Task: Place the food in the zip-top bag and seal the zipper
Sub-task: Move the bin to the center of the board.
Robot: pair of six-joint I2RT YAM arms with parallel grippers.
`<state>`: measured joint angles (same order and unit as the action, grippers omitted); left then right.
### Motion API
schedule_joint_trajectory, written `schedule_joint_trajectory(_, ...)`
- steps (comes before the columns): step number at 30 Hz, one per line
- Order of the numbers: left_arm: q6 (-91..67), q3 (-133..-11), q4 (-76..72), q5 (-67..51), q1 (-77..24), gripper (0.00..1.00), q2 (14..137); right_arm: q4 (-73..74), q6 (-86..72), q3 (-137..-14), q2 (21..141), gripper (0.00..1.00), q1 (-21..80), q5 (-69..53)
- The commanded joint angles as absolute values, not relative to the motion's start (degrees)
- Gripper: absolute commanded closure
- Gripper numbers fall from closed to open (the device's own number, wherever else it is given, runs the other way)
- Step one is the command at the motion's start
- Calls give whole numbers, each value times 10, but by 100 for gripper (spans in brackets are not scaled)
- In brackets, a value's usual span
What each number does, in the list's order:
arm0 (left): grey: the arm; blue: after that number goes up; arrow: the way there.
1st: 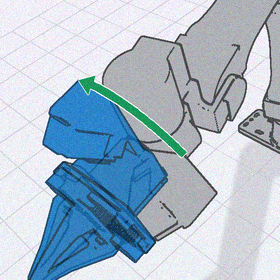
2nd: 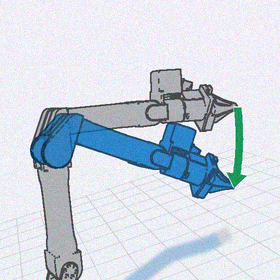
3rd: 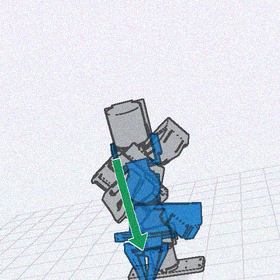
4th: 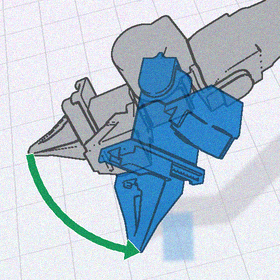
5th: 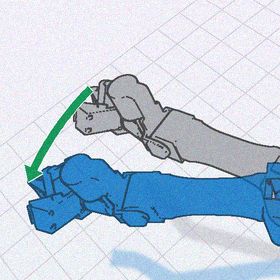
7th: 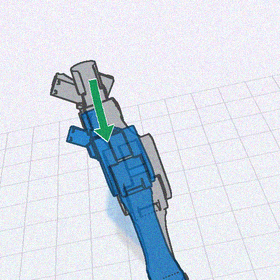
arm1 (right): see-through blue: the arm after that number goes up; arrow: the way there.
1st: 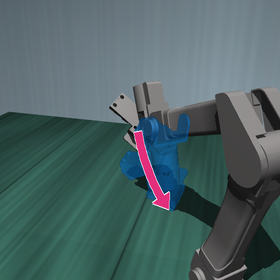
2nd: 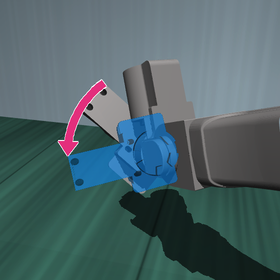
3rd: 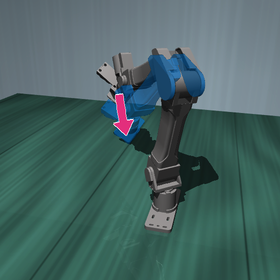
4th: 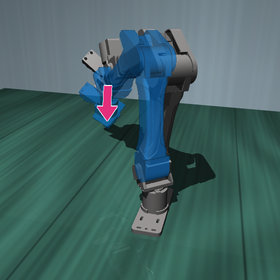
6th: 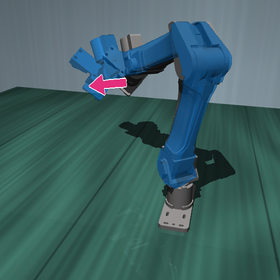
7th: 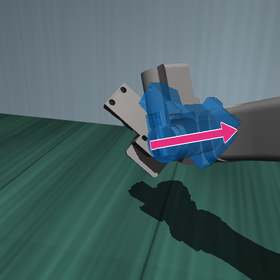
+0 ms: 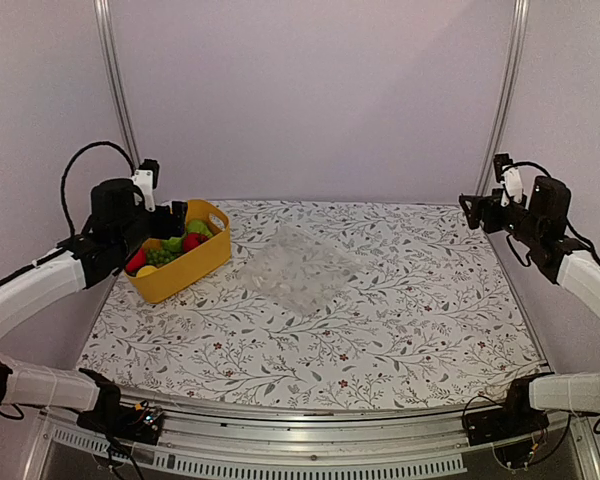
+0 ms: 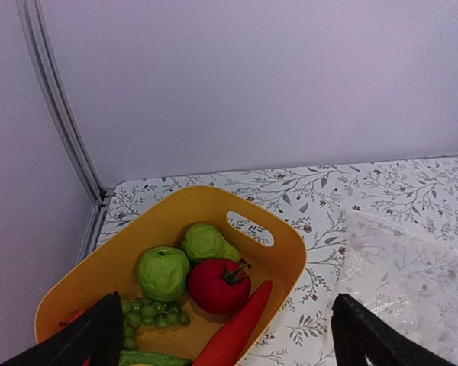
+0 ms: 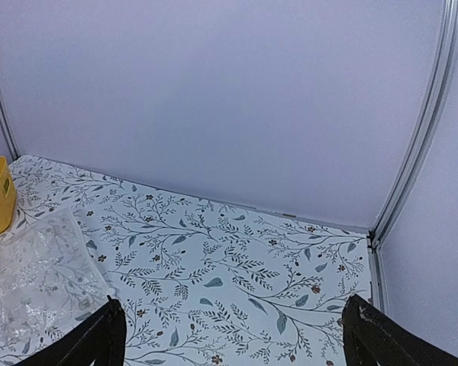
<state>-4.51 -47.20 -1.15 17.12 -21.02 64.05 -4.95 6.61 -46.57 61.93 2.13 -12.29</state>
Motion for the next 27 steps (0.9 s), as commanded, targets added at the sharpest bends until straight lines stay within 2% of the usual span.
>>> schedule_joint_trajectory(1, -46, -489, 36, 137, -219, 7, 685, -79, 102, -438, 620, 2, 13, -167)
schedule_joint_trajectory(9, -53, -558, 178, 141, -221, 9, 786, -43, 213, -412, 616, 1, 8, -314)
schedule_joint_trajectory(14, -46, -567, 209, 80, -216, 8, 815, -31, 243, -410, 619, 1, 6, -348)
schedule_joint_trajectory(27, -52, -620, 266, 86, -193, 3, 917, -5, 276, -418, 632, 1, 5, -390)
